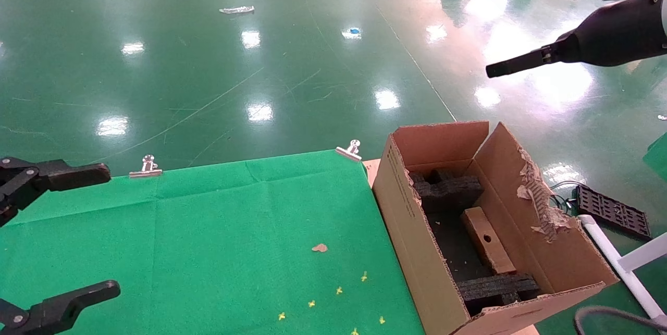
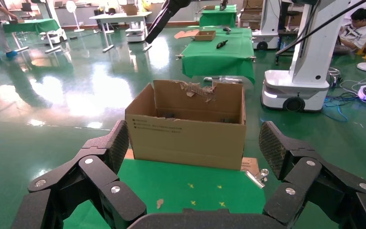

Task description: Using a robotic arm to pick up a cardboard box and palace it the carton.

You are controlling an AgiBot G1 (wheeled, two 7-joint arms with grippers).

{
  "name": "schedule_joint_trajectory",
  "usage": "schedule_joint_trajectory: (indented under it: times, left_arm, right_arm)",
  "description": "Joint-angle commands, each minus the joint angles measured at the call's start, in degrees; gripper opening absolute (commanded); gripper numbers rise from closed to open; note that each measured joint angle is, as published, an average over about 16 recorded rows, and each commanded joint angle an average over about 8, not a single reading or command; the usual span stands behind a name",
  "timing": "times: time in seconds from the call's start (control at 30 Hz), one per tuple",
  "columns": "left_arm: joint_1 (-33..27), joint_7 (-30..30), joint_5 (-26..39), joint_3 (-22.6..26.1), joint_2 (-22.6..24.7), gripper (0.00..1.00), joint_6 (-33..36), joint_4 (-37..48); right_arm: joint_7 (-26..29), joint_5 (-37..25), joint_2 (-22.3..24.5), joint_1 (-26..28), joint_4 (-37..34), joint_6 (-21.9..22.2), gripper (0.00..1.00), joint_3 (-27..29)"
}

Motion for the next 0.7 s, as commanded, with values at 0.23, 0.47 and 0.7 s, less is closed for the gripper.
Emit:
schedule_joint_trajectory:
  times: [0.23, 0.47, 0.7]
  left_arm:
    - [-0.01, 0.02, -0.02, 0.02, 0.00, 1.00, 0.00, 0.04]
    - [-0.02, 0.04, -0.03, 0.05, -0.01, 1.00, 0.00, 0.05]
    - [-0.03, 0.05, -0.04, 0.07, -0.01, 1.00, 0.00, 0.05]
  right_arm:
    - [-2.90, 3.14, 1.52, -4.87, 6.60, -0.98, 1.00, 6.67]
    - [-7.41, 6.97, 1.48, -13.33, 11.42, -2.75, 1.00, 15.28]
    - [-11.90, 10.78, 1.44, -21.75, 16.22, -4.51, 1.00, 23.85]
